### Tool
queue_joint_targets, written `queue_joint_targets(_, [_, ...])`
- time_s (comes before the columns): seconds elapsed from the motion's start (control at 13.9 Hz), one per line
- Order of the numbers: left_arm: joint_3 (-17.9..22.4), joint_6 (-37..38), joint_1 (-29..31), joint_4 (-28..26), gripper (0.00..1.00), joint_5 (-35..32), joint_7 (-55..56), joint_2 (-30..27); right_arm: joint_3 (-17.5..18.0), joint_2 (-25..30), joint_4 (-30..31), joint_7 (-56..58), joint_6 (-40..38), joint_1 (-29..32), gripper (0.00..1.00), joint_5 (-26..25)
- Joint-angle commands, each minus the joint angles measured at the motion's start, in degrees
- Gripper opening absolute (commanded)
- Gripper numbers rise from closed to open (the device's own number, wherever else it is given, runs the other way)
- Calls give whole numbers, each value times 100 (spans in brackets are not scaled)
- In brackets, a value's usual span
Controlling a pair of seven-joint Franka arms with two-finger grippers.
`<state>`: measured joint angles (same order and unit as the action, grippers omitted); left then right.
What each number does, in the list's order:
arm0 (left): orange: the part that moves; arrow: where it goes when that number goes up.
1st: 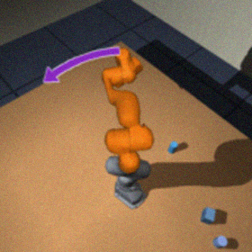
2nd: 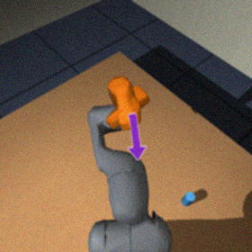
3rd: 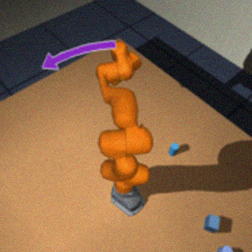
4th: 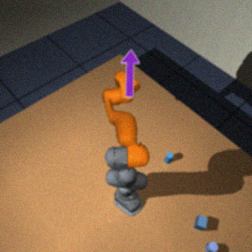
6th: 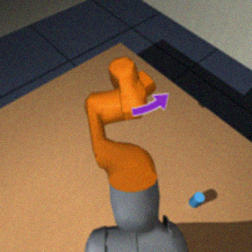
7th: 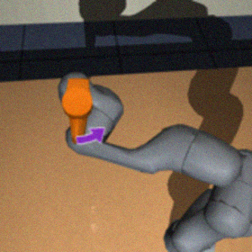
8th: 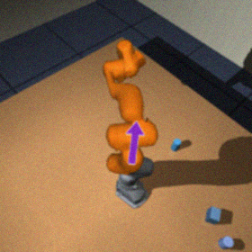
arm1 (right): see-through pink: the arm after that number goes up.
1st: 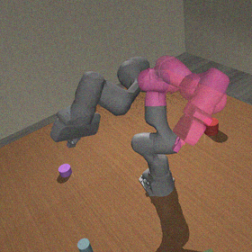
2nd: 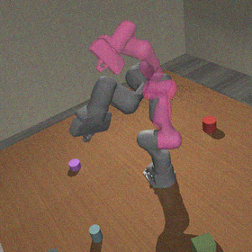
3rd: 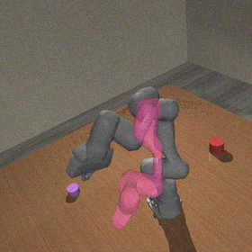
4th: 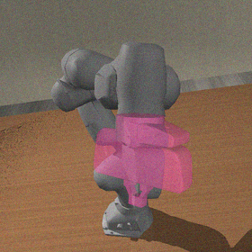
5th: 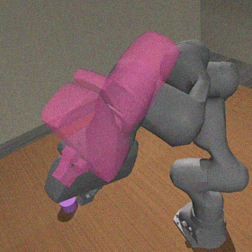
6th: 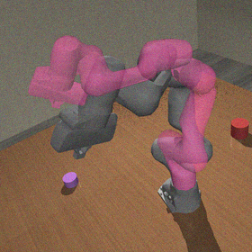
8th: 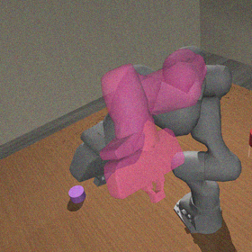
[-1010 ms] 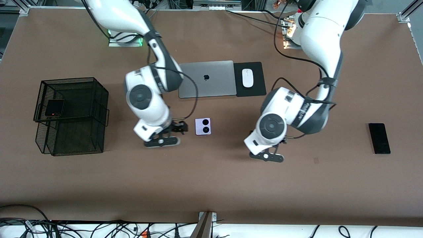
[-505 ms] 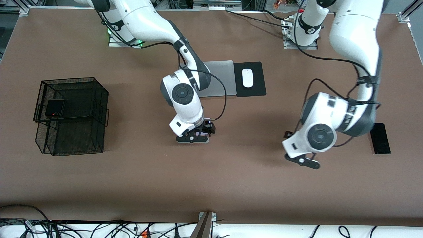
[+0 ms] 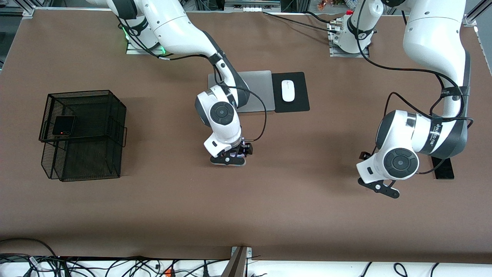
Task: Place phones with both arms
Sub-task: 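Reach the right gripper to the white phone while the left gripper returns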
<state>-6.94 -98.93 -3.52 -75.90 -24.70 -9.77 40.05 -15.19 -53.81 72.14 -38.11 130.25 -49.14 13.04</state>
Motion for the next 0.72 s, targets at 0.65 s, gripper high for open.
queue_joint_targets(0.65, [-150, -1681, 2311, -909, 100, 870, -1888, -472, -36, 46, 318, -390, -53, -192, 100, -39])
